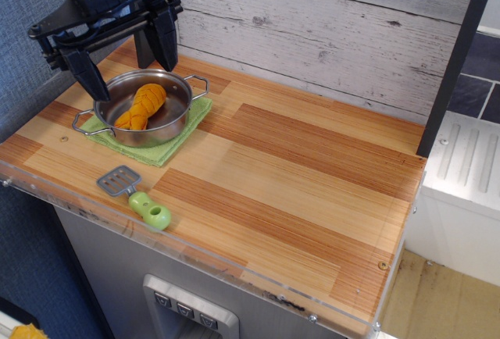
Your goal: Move the fish to the empty front corner of the table.
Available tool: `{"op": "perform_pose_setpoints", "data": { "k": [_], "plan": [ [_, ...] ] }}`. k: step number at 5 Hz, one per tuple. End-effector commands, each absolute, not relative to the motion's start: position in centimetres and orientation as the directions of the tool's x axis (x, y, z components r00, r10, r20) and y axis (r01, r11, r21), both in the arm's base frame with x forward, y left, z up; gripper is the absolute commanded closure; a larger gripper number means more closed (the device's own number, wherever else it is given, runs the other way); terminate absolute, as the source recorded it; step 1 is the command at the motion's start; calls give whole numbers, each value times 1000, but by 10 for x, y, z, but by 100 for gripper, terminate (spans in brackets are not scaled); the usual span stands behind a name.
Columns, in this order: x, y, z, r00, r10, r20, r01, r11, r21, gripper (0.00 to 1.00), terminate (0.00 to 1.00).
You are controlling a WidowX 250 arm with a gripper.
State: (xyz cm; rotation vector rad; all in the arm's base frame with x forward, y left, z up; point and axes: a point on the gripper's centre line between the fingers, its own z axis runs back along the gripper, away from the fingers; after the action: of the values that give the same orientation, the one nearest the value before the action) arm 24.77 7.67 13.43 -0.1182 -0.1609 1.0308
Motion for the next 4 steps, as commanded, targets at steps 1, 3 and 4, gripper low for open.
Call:
{"op": "perform_pose_setpoints", "data": {
  "k": [1, 3, 4],
  "plan": [
    [248, 77, 134, 504, 860, 77, -843, 509, -173, 0, 0],
    [280, 98, 132, 664, 730, 163, -727, 681, -86, 0, 0],
    [289, 110, 126, 748, 639, 181, -642, 765, -50, 0, 0]
  ]
}}
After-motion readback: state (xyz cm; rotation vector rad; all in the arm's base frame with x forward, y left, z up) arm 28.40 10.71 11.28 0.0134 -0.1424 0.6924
